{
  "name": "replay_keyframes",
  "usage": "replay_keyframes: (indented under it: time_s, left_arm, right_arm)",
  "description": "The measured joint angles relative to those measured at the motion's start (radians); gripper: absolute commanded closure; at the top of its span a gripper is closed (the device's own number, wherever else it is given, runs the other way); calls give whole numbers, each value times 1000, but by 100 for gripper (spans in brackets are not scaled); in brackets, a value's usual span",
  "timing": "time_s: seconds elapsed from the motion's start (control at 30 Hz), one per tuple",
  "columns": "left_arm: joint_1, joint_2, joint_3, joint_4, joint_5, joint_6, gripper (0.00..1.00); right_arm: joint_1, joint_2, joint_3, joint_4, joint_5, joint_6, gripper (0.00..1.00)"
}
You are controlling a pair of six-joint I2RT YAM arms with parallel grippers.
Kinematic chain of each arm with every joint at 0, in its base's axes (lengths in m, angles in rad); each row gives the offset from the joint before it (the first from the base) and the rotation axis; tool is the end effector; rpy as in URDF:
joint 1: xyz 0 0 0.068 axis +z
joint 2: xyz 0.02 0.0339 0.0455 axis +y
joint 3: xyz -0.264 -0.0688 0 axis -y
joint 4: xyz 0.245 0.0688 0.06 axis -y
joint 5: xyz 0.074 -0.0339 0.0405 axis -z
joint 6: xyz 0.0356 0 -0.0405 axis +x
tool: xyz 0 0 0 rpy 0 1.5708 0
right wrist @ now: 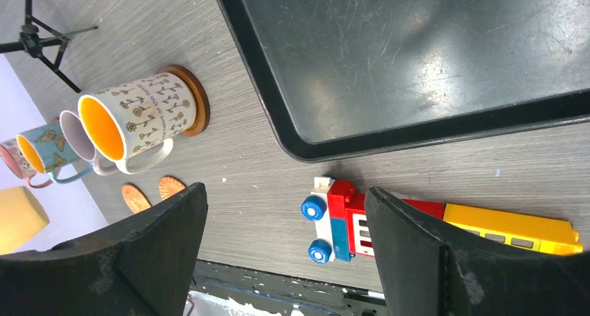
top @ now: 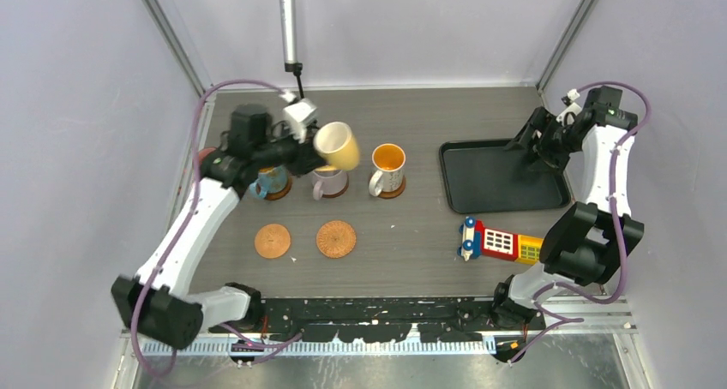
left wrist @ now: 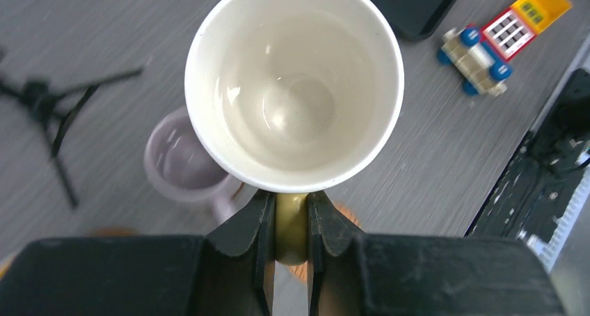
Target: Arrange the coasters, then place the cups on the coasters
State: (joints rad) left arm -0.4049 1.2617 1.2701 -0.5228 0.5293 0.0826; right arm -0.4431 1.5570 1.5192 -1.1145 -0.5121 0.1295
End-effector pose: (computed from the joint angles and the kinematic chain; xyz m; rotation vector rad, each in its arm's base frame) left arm 0.2460 -0.1250 0.3755 0.8160 1.9270 -0.7464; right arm 0.2840 -0.1155 0.3322 0.5941 2.5288 0.5847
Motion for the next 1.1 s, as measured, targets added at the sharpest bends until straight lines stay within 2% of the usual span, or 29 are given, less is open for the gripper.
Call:
replay_keyframes:
  time_s: [0.13, 0.27, 0.43, 0.53, 0.63, 0.8, 0.97, 1.1]
  left_arm:
    - [218, -171, -112, -139, 76, 113, 100]
    - [440, -295, -163, -305, 166, 301, 100]
    - [697, -354, -227, -528, 261, 597, 100]
    - [798, -327, -248, -652, 281, 779, 100]
    - [859, -298, -269, -727, 296, 929, 100]
    - [888, -310, -354, -750, 301, 1075, 100]
    - [890, -341, -446, -743, 272, 1138, 100]
    - [890, -346, -484, -692, 235, 1122, 100]
  right_arm:
    - [37, 32, 28, -1, 24, 0, 13]
    - [67, 48, 43, -1, 48, 0, 13]
    - [89, 58, 46, -1, 76, -5, 13]
    - [97, 59, 46, -1, 91, -13, 12]
    - [100, 58, 46, -1, 105, -23, 12]
    - [100, 58, 46, -1, 125, -28, 12]
    - [100, 58, 46, -1, 134, -31, 13]
    - [100, 57, 46, -2, 137, -38, 12]
